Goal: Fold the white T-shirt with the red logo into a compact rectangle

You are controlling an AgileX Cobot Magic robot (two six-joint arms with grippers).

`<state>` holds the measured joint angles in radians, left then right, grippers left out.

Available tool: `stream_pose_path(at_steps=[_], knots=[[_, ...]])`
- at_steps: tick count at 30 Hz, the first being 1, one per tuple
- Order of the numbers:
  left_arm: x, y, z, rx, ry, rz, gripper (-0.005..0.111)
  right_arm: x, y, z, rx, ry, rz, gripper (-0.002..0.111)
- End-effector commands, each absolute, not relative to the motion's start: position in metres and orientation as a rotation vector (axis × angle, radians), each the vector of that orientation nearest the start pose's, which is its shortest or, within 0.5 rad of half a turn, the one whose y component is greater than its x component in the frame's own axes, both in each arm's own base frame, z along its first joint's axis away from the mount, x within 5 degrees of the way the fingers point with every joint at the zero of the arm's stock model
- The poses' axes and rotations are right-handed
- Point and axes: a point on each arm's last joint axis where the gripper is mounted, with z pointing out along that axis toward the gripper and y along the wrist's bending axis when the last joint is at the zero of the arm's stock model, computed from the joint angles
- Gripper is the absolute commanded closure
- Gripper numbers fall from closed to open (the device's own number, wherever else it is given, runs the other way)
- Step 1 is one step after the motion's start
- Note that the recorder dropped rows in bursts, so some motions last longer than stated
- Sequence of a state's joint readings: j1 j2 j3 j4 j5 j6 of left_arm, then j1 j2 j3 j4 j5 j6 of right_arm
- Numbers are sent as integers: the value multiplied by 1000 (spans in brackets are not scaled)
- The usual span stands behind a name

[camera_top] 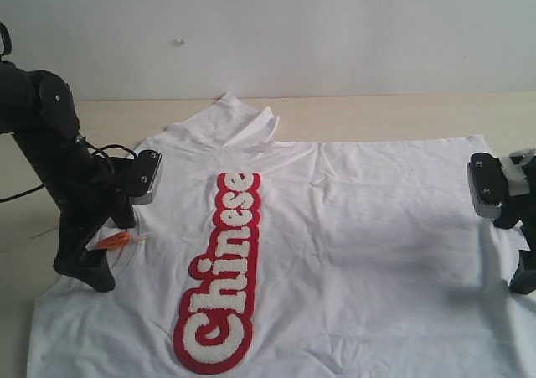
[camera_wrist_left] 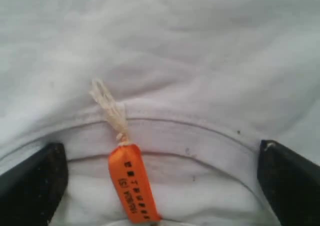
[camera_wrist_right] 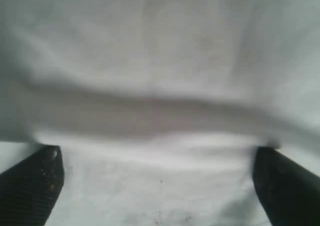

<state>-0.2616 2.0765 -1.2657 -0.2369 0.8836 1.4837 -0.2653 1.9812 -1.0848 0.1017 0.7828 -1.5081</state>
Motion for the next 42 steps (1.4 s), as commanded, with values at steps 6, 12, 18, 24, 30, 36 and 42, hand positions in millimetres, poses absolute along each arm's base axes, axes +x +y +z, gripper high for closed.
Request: stream_pose_path(at_steps=[6,12,18,24,30,36,42], knots=[[350,-118,76,-2056,-2359,451,7,322,-85,98,-1755,2637,81,10],[351,-118,67,-2047,-2377,436,7,322,-86,98,-1710,2670,72,10],[350,-105,61,-2052,-2263,302,7,322,-88,102,-1753,2655,29,10],[350,-89,60,-1942,-2263,176,7,322,-88,105,-1749,2649,16,10],[345,-73,62,-1861,-2215,220,7,322,-88,105,-1737,2650,19,10],[346,-70,62,-1837,-2238,226,7,323,-85,105,-1679,2658,48,10],[350,-71,61,-1825,-2298,195,39,324,-85,105,-1679,2653,37,32]])
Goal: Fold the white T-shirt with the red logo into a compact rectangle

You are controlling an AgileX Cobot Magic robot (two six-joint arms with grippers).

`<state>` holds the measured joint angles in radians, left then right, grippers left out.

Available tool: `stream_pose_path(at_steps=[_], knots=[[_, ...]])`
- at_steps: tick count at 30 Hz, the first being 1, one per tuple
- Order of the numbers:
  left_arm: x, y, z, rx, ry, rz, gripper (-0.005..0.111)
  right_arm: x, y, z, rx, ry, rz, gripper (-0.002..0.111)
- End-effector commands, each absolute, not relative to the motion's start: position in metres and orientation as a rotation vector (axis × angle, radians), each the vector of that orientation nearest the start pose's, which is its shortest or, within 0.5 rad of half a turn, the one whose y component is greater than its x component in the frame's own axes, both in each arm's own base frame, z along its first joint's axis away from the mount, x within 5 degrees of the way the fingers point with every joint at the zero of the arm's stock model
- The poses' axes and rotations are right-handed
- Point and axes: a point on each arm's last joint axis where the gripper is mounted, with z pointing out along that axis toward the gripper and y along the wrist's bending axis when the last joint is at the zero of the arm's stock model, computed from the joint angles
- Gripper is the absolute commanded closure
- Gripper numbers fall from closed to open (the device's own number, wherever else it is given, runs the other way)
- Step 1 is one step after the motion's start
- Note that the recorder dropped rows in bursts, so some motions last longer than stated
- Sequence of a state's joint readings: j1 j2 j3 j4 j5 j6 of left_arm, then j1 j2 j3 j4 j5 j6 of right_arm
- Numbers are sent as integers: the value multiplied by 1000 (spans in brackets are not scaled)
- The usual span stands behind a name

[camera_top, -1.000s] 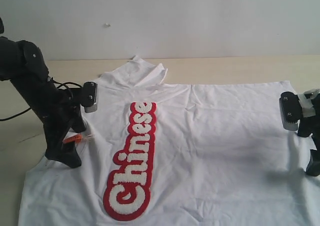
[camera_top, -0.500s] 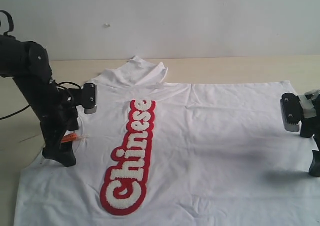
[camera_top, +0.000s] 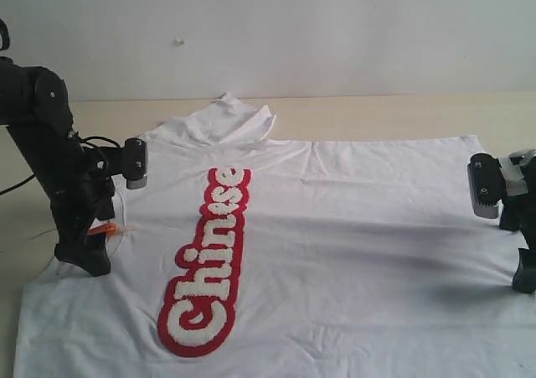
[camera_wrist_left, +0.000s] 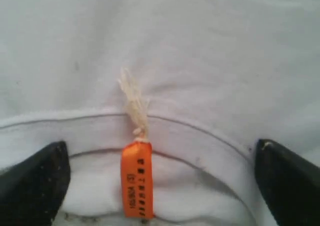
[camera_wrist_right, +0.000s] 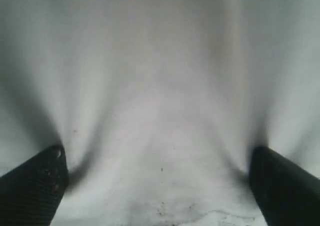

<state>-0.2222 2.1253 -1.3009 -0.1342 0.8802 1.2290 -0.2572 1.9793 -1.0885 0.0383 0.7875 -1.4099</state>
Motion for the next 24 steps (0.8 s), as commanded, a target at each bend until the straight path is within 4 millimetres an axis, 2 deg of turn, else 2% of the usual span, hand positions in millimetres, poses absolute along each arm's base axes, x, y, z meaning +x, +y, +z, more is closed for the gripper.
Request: stream_pose_path(at_steps=[1,2,3,4,5,6,10,13,15,16,17,18,22,24], knots=[[351,-72,61,2051,2611,-218,69,325,-86,105,-1675,2648,25,48],[351,-72,61,2050,2610,-217,81,325,-86,105,-1675,2648,25,56],[351,-72,61,2048,2608,-215,107,325,-86,105,-1668,2650,22,73],[351,-72,61,2049,2607,-217,105,325,-86,105,-1656,2654,16,83],[351,-72,61,2045,2611,-222,104,325,-86,105,-1634,2668,16,99],[350,-72,61,2047,2614,-226,104,326,-86,105,-1630,2668,14,108],[350,-71,72,2059,2607,-212,104,326,-86,109,-1606,2675,-6,108],[354,-69,95,2043,2555,-130,104,327,-87,123,-1601,2645,-61,108],[358,-68,116,2017,2511,-69,104,331,-88,139,-1586,2610,-125,108],[359,-68,131,1999,2481,-30,104,333,-89,151,-1573,2588,-163,108],[361,-68,154,1960,2433,22,104,334,-89,170,-1557,2561,-206,108],[361,-68,165,1942,2410,46,104,334,-89,181,-1547,2545,-230,108],[356,-67,204,1879,2330,127,104,329,-89,219,-1532,2496,-317,108],[351,-66,221,1850,2300,157,104,325,-88,232,-1524,2482,-339,108]])
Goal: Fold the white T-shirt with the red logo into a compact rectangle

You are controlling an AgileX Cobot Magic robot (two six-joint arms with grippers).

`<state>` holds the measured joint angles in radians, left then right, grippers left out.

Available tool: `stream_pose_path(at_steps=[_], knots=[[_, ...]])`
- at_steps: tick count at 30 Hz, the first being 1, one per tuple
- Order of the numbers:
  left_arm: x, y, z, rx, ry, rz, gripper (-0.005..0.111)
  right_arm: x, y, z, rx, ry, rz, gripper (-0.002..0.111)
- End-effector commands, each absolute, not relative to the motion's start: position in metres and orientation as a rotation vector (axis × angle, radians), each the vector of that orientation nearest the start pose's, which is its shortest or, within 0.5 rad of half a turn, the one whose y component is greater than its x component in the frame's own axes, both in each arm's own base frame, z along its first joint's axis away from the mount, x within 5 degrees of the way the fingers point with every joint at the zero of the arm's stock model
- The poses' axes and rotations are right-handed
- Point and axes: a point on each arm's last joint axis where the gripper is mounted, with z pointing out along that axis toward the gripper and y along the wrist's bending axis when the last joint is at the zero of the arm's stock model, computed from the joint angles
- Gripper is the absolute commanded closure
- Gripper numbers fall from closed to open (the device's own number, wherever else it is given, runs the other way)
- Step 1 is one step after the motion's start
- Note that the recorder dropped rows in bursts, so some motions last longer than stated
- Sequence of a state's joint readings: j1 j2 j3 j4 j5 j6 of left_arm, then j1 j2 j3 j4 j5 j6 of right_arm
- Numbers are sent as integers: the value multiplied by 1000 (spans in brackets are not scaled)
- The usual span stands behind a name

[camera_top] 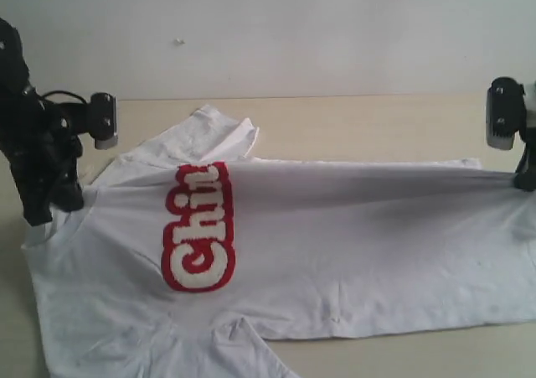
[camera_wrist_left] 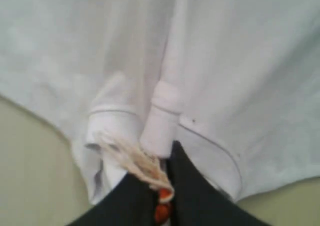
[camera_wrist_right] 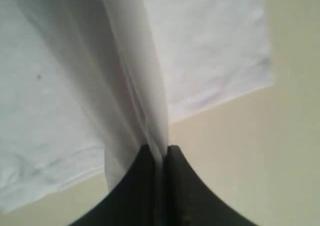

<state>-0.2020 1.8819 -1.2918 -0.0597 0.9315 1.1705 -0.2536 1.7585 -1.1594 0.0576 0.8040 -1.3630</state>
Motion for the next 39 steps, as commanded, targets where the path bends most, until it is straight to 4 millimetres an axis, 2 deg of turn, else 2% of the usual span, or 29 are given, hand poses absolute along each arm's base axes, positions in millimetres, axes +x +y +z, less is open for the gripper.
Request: stream_pose_path(at_steps=[1,7,10,15,23,33,39], knots=[[348,-66,231,1825,2286,174,104,322,-87,242,-1517,2470,-356,108],[323,-54,288,1793,2201,346,104,308,-81,274,-1477,2434,-375,108],[307,-47,311,1800,2182,431,104,297,-77,289,-1463,2419,-385,108],[281,-41,342,1727,2164,465,104,276,-71,316,-1443,2391,-421,108],[243,-40,374,1643,2111,422,104,243,-56,355,-1352,2286,-439,108],[196,-41,403,1562,2041,312,104,205,-36,383,-1305,2211,-346,108],[152,-46,429,1425,1911,180,104,174,-13,400,-1301,2138,-307,108]])
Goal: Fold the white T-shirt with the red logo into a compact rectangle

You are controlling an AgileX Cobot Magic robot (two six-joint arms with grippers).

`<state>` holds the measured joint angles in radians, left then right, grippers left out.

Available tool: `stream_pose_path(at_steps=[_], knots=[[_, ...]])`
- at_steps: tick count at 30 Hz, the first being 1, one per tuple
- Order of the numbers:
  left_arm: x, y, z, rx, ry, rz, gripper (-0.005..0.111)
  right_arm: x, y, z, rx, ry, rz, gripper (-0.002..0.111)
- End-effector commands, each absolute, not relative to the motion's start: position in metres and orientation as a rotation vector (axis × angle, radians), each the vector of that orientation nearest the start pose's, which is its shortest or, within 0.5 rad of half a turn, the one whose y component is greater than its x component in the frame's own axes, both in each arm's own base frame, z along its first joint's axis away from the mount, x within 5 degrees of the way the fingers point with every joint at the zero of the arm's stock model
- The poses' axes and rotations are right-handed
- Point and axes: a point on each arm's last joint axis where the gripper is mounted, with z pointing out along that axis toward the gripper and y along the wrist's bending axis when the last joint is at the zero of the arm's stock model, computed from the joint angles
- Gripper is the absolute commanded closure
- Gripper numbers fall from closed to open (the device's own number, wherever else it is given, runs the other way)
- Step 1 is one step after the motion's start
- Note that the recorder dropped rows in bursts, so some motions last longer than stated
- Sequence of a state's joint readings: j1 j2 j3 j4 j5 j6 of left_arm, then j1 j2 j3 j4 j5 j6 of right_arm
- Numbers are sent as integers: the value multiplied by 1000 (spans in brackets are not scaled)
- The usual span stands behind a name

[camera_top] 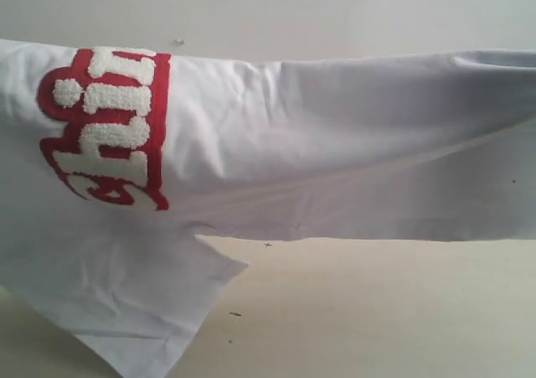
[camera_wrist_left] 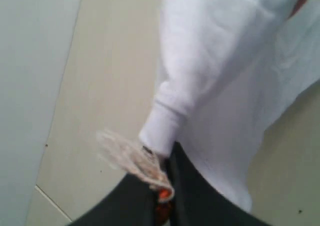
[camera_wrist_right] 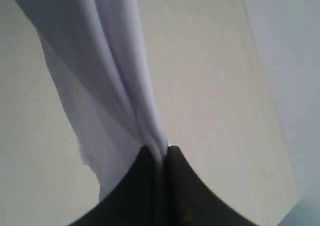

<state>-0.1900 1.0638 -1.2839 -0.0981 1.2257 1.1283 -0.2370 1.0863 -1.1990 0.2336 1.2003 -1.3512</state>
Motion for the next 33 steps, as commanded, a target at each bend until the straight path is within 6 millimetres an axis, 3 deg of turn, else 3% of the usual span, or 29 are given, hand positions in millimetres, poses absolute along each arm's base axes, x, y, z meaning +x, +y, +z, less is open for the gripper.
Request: stream_pose_path(at_steps=[1,8,15,18,24,29,33], knots=[[143,-46,431,1385,1909,160,104,169,-10,403,-1293,2124,-308,108],[99,-42,423,1288,1922,135,107,128,2,420,-1182,2067,-365,108],[68,-30,398,1207,1966,131,107,118,6,424,-1111,2063,-343,108],[52,-31,391,1222,1923,49,107,119,8,408,-1119,2103,-276,108],[30,-27,410,1207,1797,-43,107,120,9,367,-1234,2174,-203,108],[21,-25,418,1158,1777,-123,107,107,17,366,-1203,2119,-130,108],[30,-29,399,1195,1842,-101,107,106,17,354,-1215,2153,-119,108]])
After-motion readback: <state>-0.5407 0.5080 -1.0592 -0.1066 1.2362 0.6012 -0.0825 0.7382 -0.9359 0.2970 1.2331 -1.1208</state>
